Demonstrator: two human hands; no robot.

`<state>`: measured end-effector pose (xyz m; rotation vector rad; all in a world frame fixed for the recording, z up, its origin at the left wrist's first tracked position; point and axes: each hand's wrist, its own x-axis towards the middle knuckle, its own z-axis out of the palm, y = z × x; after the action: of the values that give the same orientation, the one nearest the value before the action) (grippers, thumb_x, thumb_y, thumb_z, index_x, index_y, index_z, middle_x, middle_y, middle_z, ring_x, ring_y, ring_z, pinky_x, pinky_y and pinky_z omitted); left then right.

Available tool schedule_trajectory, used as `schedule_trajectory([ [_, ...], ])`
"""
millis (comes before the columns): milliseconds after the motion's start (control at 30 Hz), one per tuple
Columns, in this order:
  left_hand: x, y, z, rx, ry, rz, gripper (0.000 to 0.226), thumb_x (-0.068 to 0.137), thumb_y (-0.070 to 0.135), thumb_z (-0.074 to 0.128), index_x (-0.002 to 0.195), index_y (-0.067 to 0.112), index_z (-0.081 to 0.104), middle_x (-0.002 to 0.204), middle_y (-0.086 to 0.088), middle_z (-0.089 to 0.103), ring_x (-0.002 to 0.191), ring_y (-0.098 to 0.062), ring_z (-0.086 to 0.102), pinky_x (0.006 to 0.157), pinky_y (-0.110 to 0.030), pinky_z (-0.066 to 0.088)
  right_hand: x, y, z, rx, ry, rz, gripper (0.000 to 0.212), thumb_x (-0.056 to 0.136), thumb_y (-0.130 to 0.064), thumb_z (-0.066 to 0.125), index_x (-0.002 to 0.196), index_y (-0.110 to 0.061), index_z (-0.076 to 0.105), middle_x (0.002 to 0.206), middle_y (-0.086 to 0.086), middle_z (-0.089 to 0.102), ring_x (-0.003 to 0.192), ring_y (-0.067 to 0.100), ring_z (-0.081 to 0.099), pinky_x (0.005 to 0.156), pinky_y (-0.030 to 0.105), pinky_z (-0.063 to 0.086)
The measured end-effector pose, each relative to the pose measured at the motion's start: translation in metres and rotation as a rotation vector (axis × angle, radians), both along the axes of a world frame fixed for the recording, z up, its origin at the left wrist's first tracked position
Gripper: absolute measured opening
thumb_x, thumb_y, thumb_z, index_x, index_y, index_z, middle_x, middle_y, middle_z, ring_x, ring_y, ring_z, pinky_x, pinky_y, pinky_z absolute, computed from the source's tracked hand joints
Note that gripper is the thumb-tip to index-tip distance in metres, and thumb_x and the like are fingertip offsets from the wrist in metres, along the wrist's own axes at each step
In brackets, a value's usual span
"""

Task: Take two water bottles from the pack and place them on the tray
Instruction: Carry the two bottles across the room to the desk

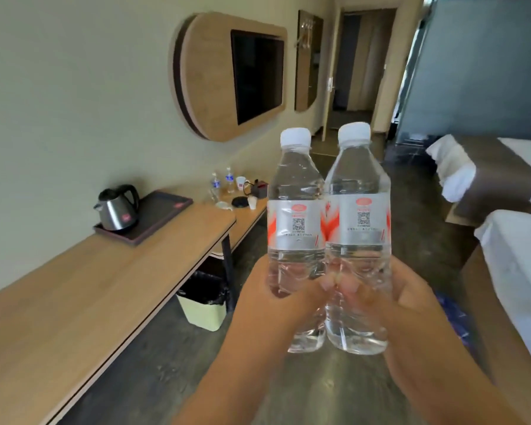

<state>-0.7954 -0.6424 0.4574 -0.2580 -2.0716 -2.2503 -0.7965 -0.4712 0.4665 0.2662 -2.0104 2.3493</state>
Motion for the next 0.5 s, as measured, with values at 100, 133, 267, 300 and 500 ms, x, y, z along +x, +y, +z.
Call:
schedule_trajectory([
  [100,-0.047,-0.011,0.001,0.006,-0.028,0.103,0.048,0.072,0.047,0.088,0.116,0.038,0.072,0.114,0.004,0.082,0.106,-0.020,0.079,0.091,-0.047,0.060,-0.063,-0.010,-0.005,-0.033,-0.011,0.108,0.053,0.069,-0.046,0.093,0.118,-0.033,0.076,0.116,0.004,0.083,0.106,0.026,0.081,0.091,0.048,0.062],
  [133,-0.063,-0.013,0.004,0.001,-0.029,0.134,0.049,0.073,0.046,0.088,0.118,0.036,0.071,0.115,0.002,0.082,0.106,-0.021,0.079,0.095,-0.051,0.059,-0.085,-0.012,-0.004,-0.032,-0.008,0.143,0.048,0.074,-0.041,0.091,0.118,-0.033,0.076,0.116,0.004,0.083,0.106,0.026,0.080,0.091,0.047,0.063],
  [267,-0.120,-0.019,0.014,0.022,-0.037,0.229,0.045,0.084,0.032,0.085,0.126,0.028,0.068,0.122,-0.006,0.079,0.113,-0.030,0.075,0.102,-0.061,0.054,-0.167,-0.023,0.003,-0.020,0.008,0.282,0.048,0.078,-0.038,0.085,0.124,-0.030,0.073,0.121,0.005,0.081,0.112,0.027,0.078,0.099,0.055,0.056],
  [300,-0.132,-0.022,0.016,0.016,-0.041,0.265,0.043,0.085,0.031,0.085,0.125,0.028,0.069,0.121,-0.005,0.079,0.112,-0.028,0.076,0.101,-0.060,0.056,-0.185,-0.028,0.003,-0.031,0.003,0.313,0.051,0.077,-0.038,0.085,0.125,-0.028,0.073,0.123,0.006,0.081,0.114,0.028,0.077,0.102,0.057,0.053],
  [500,-0.201,-0.055,0.022,-0.023,-0.059,0.390,0.040,0.091,0.027,0.079,0.129,0.025,0.067,0.122,-0.006,0.079,0.113,-0.026,0.076,0.101,-0.058,0.056,-0.282,-0.071,0.004,-0.020,-0.032,0.473,0.054,0.071,-0.040,0.087,0.123,-0.030,0.075,0.122,0.004,0.081,0.116,0.023,0.076,0.106,0.055,0.051],
])
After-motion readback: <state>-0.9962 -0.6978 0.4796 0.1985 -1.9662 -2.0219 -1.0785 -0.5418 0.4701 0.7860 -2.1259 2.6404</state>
